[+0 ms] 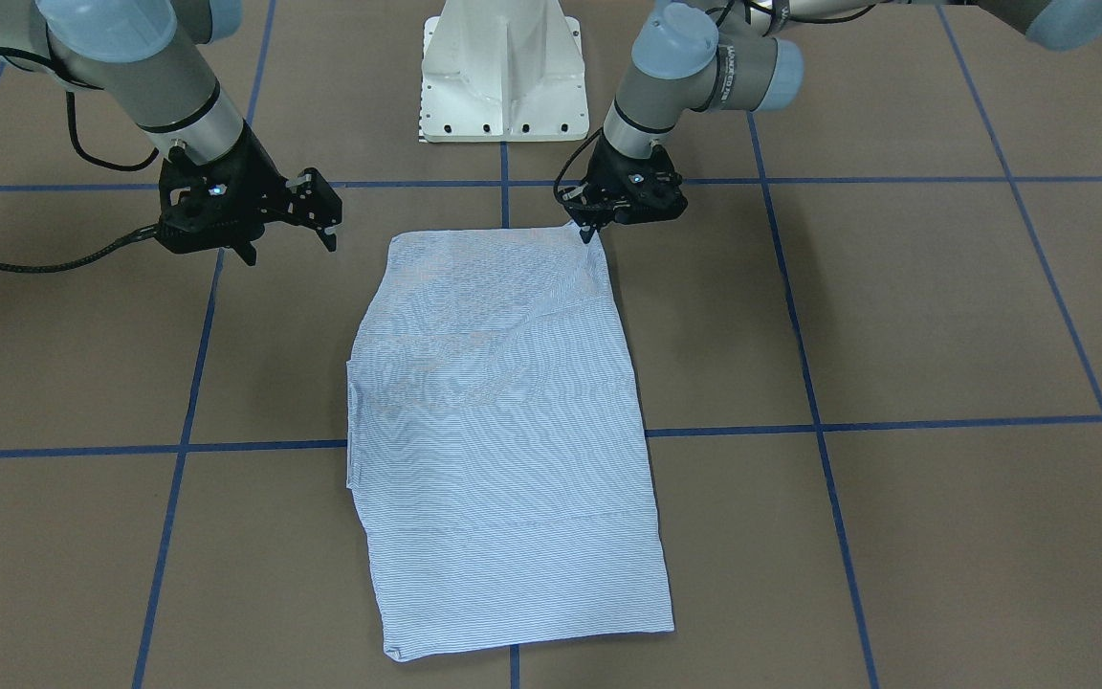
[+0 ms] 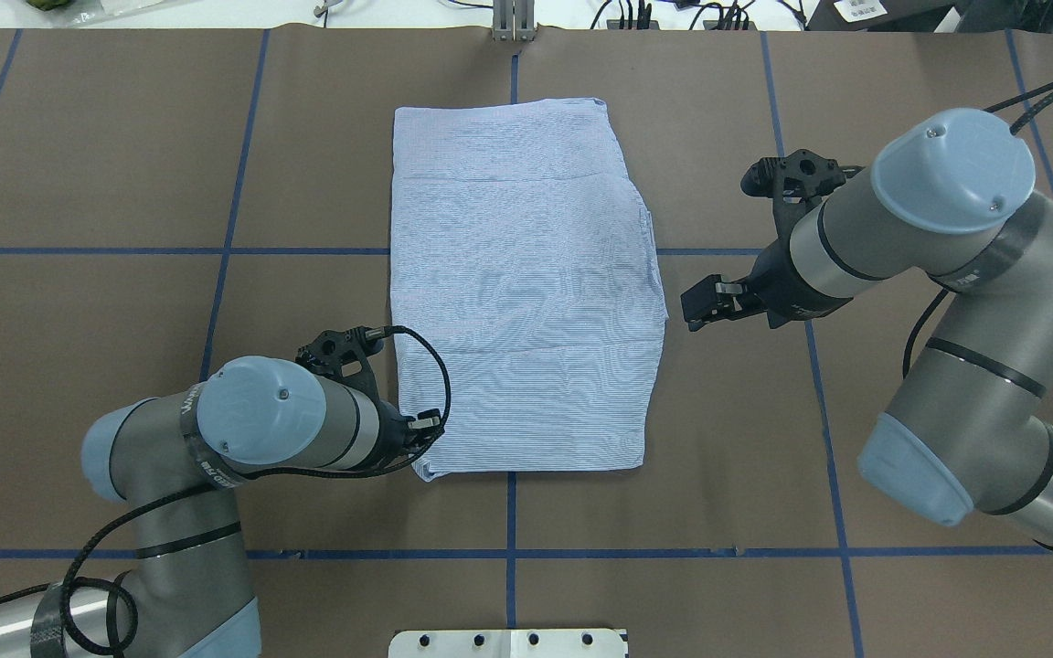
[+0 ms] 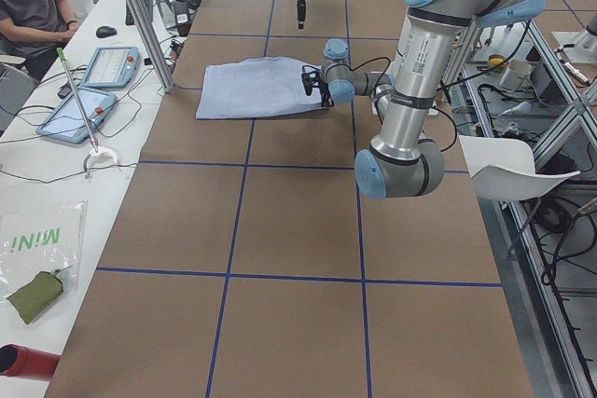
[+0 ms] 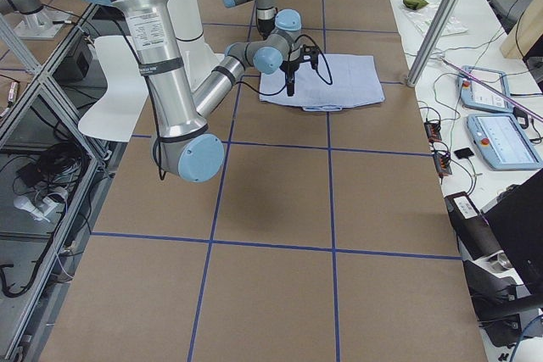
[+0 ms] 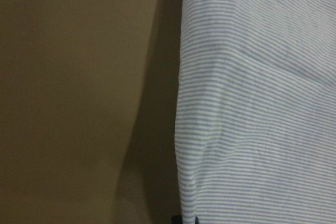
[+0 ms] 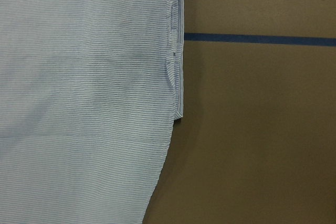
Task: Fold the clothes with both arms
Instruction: 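Move the right gripper to the shirt corner nearest the robot on its side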
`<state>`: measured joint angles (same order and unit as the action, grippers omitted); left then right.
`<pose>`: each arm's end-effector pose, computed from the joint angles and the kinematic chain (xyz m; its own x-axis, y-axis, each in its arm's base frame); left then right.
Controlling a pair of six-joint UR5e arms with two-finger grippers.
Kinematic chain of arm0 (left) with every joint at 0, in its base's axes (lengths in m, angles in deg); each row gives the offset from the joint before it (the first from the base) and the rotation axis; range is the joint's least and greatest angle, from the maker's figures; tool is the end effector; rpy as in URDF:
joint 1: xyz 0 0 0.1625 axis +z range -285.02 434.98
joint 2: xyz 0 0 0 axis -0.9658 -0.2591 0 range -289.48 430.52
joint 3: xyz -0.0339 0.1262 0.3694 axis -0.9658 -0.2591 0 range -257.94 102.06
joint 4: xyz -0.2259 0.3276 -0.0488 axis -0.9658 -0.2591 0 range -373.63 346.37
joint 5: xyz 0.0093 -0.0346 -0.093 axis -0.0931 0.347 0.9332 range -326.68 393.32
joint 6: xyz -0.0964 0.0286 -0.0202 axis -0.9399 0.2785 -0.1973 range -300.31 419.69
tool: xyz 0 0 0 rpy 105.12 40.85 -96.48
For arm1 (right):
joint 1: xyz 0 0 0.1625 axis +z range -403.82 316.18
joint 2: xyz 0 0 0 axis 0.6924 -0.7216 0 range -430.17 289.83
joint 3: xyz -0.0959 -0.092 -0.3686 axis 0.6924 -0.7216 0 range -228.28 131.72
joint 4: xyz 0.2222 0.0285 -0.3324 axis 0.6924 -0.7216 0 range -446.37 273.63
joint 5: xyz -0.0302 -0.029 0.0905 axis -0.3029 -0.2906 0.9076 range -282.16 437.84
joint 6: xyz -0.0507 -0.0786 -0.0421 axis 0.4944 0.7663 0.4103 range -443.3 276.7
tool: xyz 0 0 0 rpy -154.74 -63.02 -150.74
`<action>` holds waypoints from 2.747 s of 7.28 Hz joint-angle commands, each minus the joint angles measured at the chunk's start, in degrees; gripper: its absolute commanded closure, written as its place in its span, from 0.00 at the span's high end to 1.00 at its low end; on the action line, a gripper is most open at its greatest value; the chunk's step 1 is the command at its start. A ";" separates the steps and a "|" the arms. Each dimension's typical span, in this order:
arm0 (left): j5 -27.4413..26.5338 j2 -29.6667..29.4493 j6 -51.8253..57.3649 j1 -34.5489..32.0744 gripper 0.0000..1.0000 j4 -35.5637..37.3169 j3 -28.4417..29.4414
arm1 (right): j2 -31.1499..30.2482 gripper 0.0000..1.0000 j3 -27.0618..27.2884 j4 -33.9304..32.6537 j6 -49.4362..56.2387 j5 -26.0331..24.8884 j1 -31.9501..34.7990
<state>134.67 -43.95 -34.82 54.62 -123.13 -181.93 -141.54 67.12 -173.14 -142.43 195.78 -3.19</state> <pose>0.5198 -0.3136 0.2529 0.4814 -0.2608 -0.8368 0.2231 0.9597 -0.1708 -0.3477 -0.4106 0.2593 0.6033 -0.0798 0.7935 -0.0051 0.9946 0.1039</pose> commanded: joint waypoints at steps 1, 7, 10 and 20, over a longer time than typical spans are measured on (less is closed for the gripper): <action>0.07 -0.13 0.02 0.06 0.17 0.07 -0.07 | 0.00 1.00 0.09 -0.07 -0.11 0.02 -0.28; -0.02 -0.13 0.02 0.06 0.25 0.33 -0.16 | -0.09 1.00 0.09 -0.07 -0.11 0.02 -0.37; 0.07 -0.13 -0.07 0.32 0.00 0.42 -0.34 | -0.09 1.00 0.01 0.02 -0.98 -0.16 -0.98; 0.60 -0.57 0.02 0.50 0.00 5.26 -4.47 | 10.99 1.00 -11.42 -0.07 -45.95 -15.45 -18.30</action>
<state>135.27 -44.45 -34.79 55.12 -117.79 -186.51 -131.04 56.86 -173.15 -183.72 180.53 -21.39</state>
